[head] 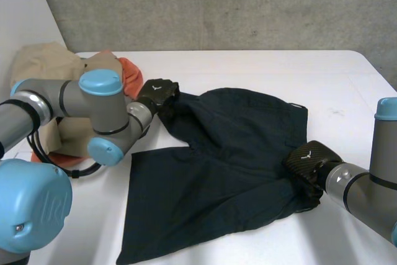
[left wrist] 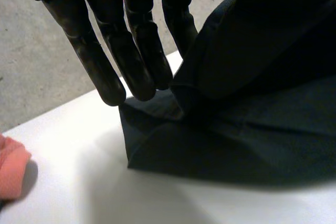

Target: Fold the laundry.

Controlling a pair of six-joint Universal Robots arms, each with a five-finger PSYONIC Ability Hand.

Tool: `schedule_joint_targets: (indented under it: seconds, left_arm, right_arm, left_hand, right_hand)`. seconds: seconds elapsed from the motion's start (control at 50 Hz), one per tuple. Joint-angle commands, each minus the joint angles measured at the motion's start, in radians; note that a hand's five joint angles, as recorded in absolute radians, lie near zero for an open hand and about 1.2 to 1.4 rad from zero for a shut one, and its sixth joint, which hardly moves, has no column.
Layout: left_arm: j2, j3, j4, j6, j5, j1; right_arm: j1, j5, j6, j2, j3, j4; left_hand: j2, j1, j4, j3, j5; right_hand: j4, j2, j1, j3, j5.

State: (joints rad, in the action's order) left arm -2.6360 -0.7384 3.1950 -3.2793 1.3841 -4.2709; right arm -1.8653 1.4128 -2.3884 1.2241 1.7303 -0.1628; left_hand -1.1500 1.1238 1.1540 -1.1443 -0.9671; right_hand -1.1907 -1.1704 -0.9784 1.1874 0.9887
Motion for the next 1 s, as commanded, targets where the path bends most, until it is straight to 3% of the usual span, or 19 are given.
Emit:
schedule_joint_targets:
  seconds: [0.02, 0.18, 0.36, 0.42, 0.56, 0.66, 0.72, 0.74, 0.78, 0.88, 1.0]
  left_arm:
    - [0.002, 0.010, 0.037, -0.003, 0.019, 0.029]
    - [0.183, -0.150, 0.045, -0.074, 0.033, 0.034]
    - [0.526, -0.404, 0.029, -0.414, 0.099, 0.042]
    - [0.582, -0.437, 0.026, -0.474, 0.098, 0.060]
    - [0.434, -0.348, 0.100, -0.485, 0.076, 0.092]
    - [0.172, -0.156, 0.207, -0.482, 0.044, 0.120]
    - [0.105, -0.122, 0.246, -0.480, 0.009, 0.120]
    - [0.078, -0.113, 0.270, -0.479, -0.020, 0.120]
    - [0.064, -0.110, 0.293, -0.479, -0.042, 0.120]
    - [0.096, -0.140, 0.307, -0.468, -0.036, 0.115]
    - [0.293, -0.341, 0.316, -0.445, 0.027, 0.060]
  right_arm:
    - [0.000, 0.000, 0.000, -0.002, 0.000, 0.000]
    - [0.000, 0.000, 0.000, 0.000, -0.009, -0.001]
    - [0.021, -0.003, 0.002, 0.005, -0.026, -0.001]
    - [0.023, -0.003, 0.002, 0.005, -0.028, -0.001]
    - [0.021, -0.003, 0.003, 0.003, -0.024, -0.003]
    - [0.023, -0.003, 0.003, 0.000, -0.011, -0.003]
    - [0.023, -0.003, 0.003, -0.003, -0.008, -0.003]
    - [0.020, -0.003, 0.003, -0.003, -0.006, -0.003]
    - [0.018, -0.003, 0.003, -0.003, -0.006, -0.003]
    - [0.020, -0.002, 0.003, -0.003, -0.005, -0.001]
    - [0.024, -0.002, 0.003, -0.002, -0.008, -0.001]
  left_hand:
    - [-0.246, 0.273, 0.242, -0.252, -0.255]
    - [-0.246, 0.273, 0.242, -0.252, -0.255]
    - [-0.246, 0.273, 0.242, -0.252, -0.255]
    - [-0.246, 0.273, 0.242, -0.252, -0.255]
    - [-0.246, 0.273, 0.242, -0.252, -0.255]
    - [-0.246, 0.273, 0.242, -0.252, -0.255]
    - [0.136, -0.110, -0.140, 0.131, 0.128]
    - [0.603, -0.577, -0.607, 0.597, 0.595]
    - [0.906, -0.880, -0.910, 0.900, 0.898]
    - [0.928, -0.901, -0.932, 0.922, 0.919]
    - [0.913, -0.887, -0.917, 0.907, 0.905]
  right_hand:
    - [-0.206, -0.226, -0.418, 0.209, 0.233]
    - [-0.206, -0.226, -0.418, 0.209, 0.233]
    - [-0.206, -0.226, -0.418, 0.209, 0.233]
    - [-0.206, -0.226, -0.418, 0.209, 0.233]
    - [-0.206, -0.226, -0.418, 0.209, 0.233]
    - [-0.206, -0.226, -0.418, 0.209, 0.233]
    - [-0.206, -0.226, -0.418, 0.209, 0.233]
    - [-0.206, -0.226, -0.418, 0.209, 0.233]
    - [-0.206, -0.226, -0.418, 0.209, 0.233]
    - [-0.206, -0.226, -0.418, 0.209, 0.233]
    - [-0.206, -0.226, -0.418, 0.209, 0.233]
